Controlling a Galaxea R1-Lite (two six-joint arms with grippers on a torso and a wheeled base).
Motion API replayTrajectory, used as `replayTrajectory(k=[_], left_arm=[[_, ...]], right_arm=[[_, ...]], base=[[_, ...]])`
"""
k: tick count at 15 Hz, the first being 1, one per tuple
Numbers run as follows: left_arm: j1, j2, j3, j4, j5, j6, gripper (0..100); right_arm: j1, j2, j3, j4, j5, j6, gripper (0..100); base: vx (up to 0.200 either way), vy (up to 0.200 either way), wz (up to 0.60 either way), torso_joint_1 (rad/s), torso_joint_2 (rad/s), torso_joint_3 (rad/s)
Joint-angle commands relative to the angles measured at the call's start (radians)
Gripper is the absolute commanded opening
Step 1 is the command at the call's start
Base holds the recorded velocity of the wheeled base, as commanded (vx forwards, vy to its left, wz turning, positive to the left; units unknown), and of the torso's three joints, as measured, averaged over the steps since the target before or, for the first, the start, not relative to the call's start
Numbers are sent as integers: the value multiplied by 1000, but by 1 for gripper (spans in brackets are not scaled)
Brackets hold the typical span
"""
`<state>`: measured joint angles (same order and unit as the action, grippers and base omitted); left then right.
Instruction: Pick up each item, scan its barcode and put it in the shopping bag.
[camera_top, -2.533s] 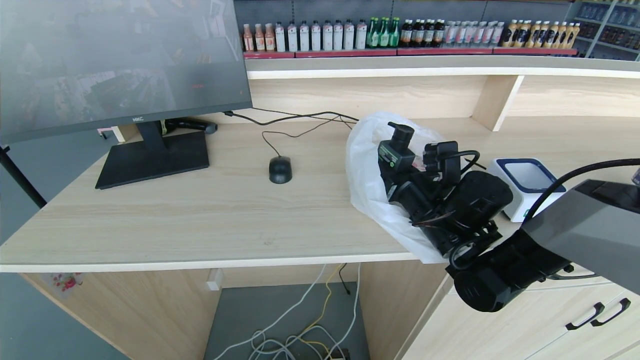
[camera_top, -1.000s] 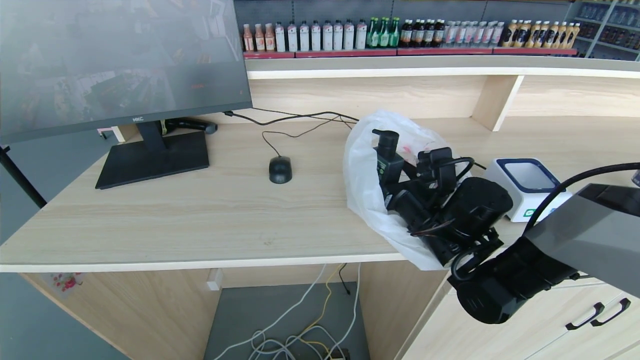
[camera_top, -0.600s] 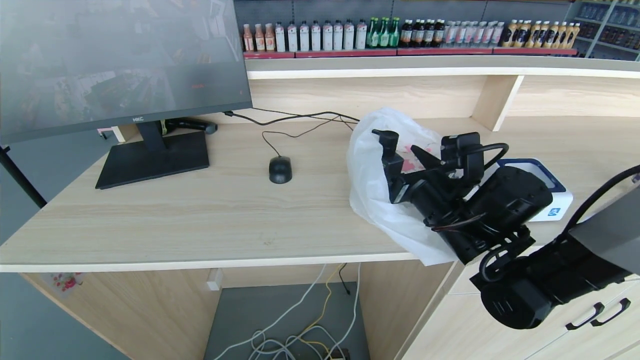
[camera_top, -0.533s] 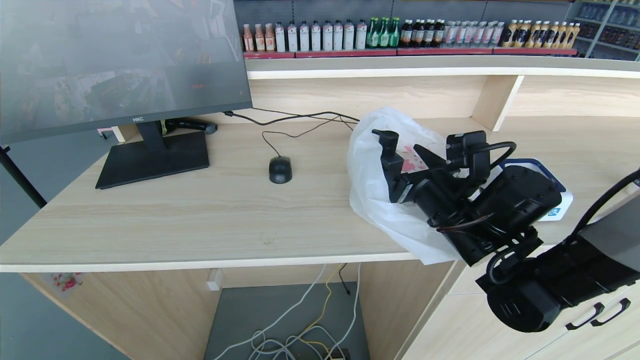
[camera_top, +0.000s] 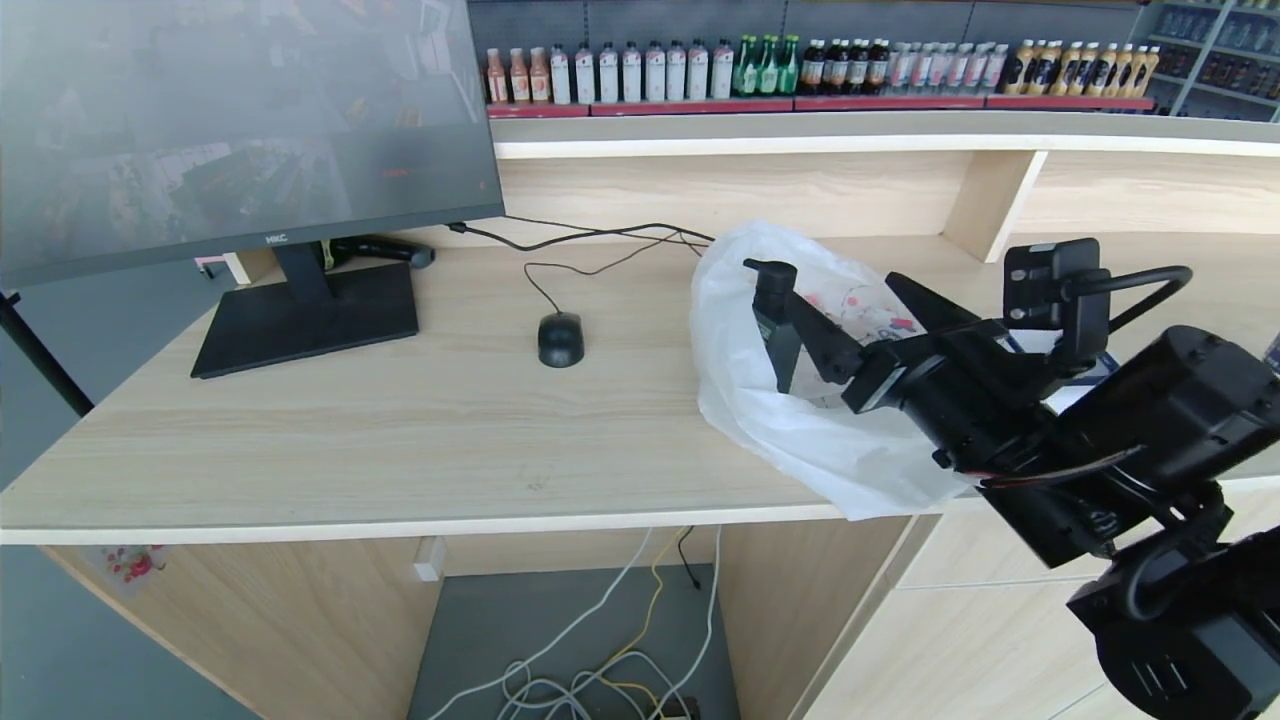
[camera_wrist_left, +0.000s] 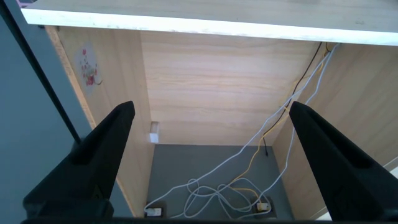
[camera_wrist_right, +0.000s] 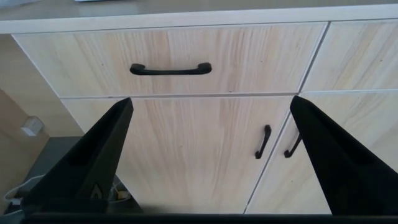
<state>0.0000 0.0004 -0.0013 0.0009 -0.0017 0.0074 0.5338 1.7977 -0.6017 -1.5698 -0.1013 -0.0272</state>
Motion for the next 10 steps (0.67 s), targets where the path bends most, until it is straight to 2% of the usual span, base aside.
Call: replayTrajectory(k=[1, 9, 10], left_arm=[[0, 0, 0, 1, 0, -1, 100], [0, 0, 0, -1, 0, -1, 100], [0, 0, 0, -1, 0, -1, 100]], right_arm=[[0, -75, 22, -1, 0, 0, 100], [9, -81, 57, -1, -2, 0, 100], [9, -73, 56, -1, -2, 0, 100]], base=[[0, 0, 0, 0, 0, 0], [0, 0, 0, 0, 0, 0], [-200, 0, 0, 2, 2, -2]])
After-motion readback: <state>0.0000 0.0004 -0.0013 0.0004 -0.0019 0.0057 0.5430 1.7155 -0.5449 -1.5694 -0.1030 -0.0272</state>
